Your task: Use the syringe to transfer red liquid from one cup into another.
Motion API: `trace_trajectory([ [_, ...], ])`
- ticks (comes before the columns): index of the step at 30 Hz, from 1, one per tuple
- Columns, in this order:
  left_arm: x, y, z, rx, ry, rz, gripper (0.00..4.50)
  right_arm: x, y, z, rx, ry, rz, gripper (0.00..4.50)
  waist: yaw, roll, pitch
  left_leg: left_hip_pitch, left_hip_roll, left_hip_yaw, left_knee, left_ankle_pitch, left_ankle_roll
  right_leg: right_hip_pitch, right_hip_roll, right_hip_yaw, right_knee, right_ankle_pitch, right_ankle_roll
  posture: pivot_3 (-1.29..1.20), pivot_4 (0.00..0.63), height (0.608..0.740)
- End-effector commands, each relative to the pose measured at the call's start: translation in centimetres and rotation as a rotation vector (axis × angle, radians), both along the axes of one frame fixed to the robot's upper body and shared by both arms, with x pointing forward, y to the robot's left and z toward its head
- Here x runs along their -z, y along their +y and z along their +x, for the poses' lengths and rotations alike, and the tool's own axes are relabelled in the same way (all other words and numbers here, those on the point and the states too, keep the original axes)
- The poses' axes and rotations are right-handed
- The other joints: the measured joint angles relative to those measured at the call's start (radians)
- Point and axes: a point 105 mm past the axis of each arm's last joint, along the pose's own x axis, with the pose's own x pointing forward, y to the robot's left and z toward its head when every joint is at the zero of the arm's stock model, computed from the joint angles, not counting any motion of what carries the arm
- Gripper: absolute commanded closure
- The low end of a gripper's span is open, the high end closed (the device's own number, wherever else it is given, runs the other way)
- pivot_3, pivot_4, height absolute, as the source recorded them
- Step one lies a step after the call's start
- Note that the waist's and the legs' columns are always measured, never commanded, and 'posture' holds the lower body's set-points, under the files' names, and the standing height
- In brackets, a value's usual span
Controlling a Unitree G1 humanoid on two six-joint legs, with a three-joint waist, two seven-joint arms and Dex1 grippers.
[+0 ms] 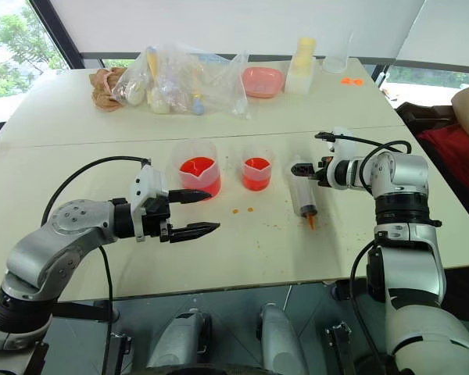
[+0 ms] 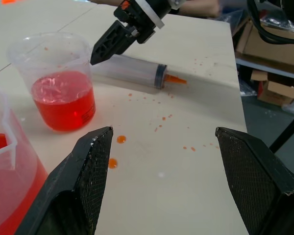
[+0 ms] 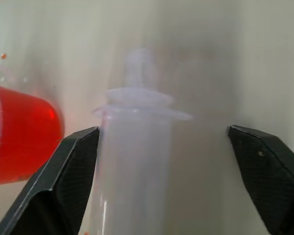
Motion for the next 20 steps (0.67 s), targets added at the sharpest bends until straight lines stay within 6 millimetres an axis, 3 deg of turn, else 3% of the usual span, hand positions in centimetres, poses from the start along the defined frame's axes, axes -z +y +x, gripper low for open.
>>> trace_trajectory([
  [1, -1.3, 0.0, 0.2, -0.004, -0.032, -0.051, 0.97, -1.9, -0.3, -0.5, -0.042, -0.081, -0.036, 0.11, 0.001, 0.0, 0.0, 0.0, 0.0, 0.0, 0.0, 0.0, 0.0, 0.0, 0.0, 0.0, 0.0, 0.0, 0.0, 0.0, 0.15, 0.74],
  [5, -3.3, 1.6, 0.7, -0.07, 0.011, -0.162, 0.97, -5.2, 0.1, -2.6, -0.202, -0.246, -0.053, 0.11, 0.001, 0.0, 0.0, -0.001, 0.0, 0.0, 0.0, 0.0, 0.0, -0.001, 0.0, 0.0, 0.0, 0.0, 0.0, 0.0, 0.15, 0.74],
  [9, -5.0, 5.6, 1.2, -0.229, 0.045, -0.231, 0.97, -8.1, -0.3, -6.6, -0.342, -0.384, -0.024, 0.11, -0.002, 0.0, 0.0, -0.001, 0.0, -0.001, 0.0, 0.0, 0.0, -0.001, 0.0, -0.001, 0.0, 0.0, 0.001, 0.0, 0.15, 0.74],
  [14, -2.5, 9.1, -0.3, -0.393, 0.15, -0.216, 0.97, -7.6, -1.8, -9.8, -0.378, -0.463, 0.003, 0.11, -0.004, 0.0, 0.0, 0.004, 0.0, 0.0, -0.002, -0.001, 0.001, 0.003, 0.0, 0.0, 0.0, -0.002, 0.001, 0.0, 0.15, 0.74],
  [18, 0.7, 12.6, -0.4, -0.571, 0.218, -0.201, 0.97, -5.7, -3.5, -10.3, -0.266, -0.512, -0.027, 0.11, 0.0, -0.001, 0.0, 0.008, 0.0, 0.0, -0.002, -0.001, 0.0, 0.006, 0.0, 0.0, -0.001, -0.005, -0.004, 0.0, 0.15, 0.74],
  [20, 1.4, 13.3, -0.2, -0.621, 0.225, -0.219, 0.97, -5.1, -3.5, -10.3, -0.242, -0.535, -0.021, 0.11, 0.0, -0.001, 0.0, 0.011, 0.0, 0.0, -0.002, -0.001, 0.0, 0.009, 0.0, 0.0, -0.001, -0.006, -0.005, 0.0, 0.15, 0.74],
])
